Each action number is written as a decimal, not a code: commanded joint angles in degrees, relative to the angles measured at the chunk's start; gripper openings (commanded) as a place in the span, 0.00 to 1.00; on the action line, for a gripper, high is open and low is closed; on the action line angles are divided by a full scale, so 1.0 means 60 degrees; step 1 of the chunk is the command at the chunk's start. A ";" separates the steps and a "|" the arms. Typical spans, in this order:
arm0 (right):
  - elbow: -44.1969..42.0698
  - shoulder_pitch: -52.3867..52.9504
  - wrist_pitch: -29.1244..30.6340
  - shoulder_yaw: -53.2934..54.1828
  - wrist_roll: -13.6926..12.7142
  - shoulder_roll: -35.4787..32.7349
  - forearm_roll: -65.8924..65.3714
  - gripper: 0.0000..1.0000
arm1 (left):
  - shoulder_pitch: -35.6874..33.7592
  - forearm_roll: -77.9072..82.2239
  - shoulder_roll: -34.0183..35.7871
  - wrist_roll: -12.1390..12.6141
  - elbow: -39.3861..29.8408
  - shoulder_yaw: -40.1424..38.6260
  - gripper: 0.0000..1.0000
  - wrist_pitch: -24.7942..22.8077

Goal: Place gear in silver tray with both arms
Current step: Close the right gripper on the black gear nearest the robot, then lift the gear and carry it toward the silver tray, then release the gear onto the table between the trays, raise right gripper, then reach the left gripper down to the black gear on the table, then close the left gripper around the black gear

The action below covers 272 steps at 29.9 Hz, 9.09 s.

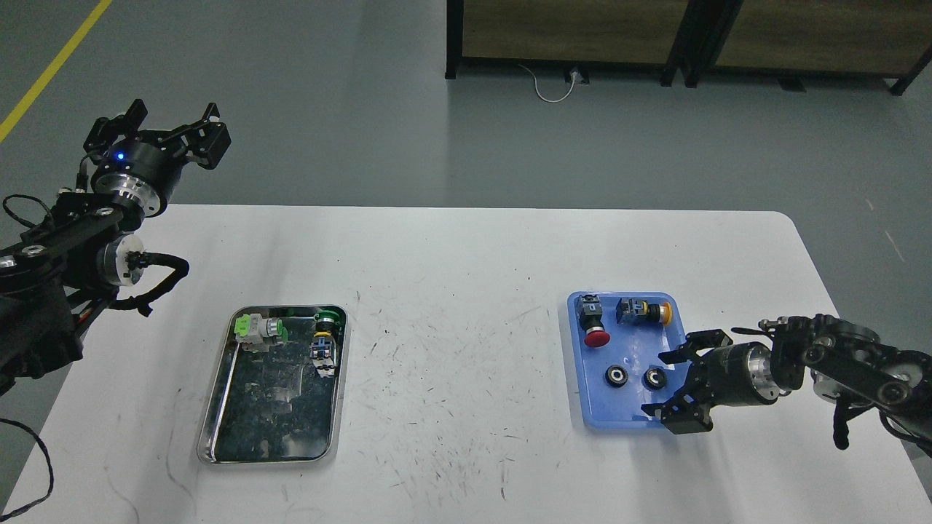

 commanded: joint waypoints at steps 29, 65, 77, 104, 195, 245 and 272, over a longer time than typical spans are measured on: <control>-0.0353 0.0057 0.0000 0.0136 0.0030 0.0158 -0.0002 0.76 | 0.0030 0.0014 0.0014 -0.0006 0.0058 -0.0001 0.99 0.0015; -0.0412 0.0145 0.0000 0.0121 -0.0028 0.0114 0.0013 0.30 | 0.0103 0.0014 0.0029 -0.0006 0.0044 0.0014 0.99 0.0117; -0.0105 0.1184 0.0000 0.0268 -0.0262 -0.0121 0.0028 0.32 | 0.0089 0.0014 0.0029 0.0009 0.0043 0.0014 0.99 0.0191; 0.0057 0.4744 0.0000 -0.3423 -0.0688 0.3950 -0.0016 0.34 | 0.0015 0.0600 -0.0440 0.0023 0.0043 0.0292 0.99 0.0615; -0.2931 0.2606 0.0000 0.4003 -0.0658 0.0246 0.2079 0.89 | 0.3209 0.6928 -0.1597 -0.0952 -0.3370 0.2210 0.99 -0.2476; -0.2917 0.2474 0.0000 0.3783 -0.0688 0.0260 0.1947 0.89 | 0.3736 0.6826 -0.2417 -0.0952 -0.1832 0.2827 0.64 -0.2183; -0.2917 0.2372 0.0000 0.3783 -0.0688 0.0216 0.1917 0.89 | 0.3678 0.6826 -0.2549 -0.0885 -0.1758 0.3002 0.47 -0.2183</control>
